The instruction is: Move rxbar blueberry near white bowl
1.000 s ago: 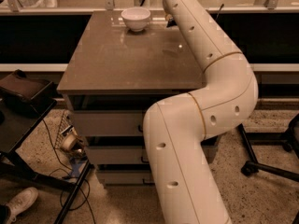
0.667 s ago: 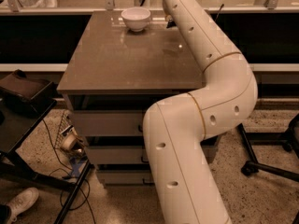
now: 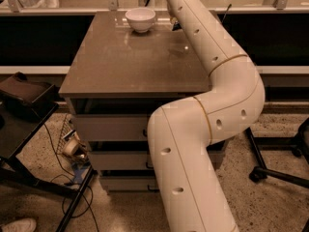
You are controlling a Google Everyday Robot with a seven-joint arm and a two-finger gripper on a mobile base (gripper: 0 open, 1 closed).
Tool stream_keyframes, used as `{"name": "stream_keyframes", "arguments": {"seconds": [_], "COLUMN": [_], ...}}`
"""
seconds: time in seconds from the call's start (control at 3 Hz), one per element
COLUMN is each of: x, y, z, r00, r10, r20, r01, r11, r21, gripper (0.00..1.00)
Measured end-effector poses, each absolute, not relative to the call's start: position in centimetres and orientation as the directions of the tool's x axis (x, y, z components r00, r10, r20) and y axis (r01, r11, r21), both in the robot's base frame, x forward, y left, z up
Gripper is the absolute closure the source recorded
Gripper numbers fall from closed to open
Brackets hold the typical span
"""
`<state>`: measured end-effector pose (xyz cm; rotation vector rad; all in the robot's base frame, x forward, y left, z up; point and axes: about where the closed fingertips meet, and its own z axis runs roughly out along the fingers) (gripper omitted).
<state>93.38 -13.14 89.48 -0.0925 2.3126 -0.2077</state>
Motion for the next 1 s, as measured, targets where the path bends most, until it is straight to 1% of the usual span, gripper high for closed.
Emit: {"name": "stream_keyframes", "arguments": {"seconds": [0.33,0.67,1.0], "x": [93.47,93.5,93.51], "y": [-13.12,-13.11,-13.11], "z": [88.92,88.69,88.68], "r00": [-0.686,-0.688,-0.689], "r10": [-0.133,-0.133,-0.133], "r20": [-0.715,-0.713,-0.713], "r01": [-0.003,-0.003,-0.003], "r11": [0.984,0.984,0.984], "r21": [-0.18,-0.181,-0.181], "gripper": [0.06,0.0,0.0]}}
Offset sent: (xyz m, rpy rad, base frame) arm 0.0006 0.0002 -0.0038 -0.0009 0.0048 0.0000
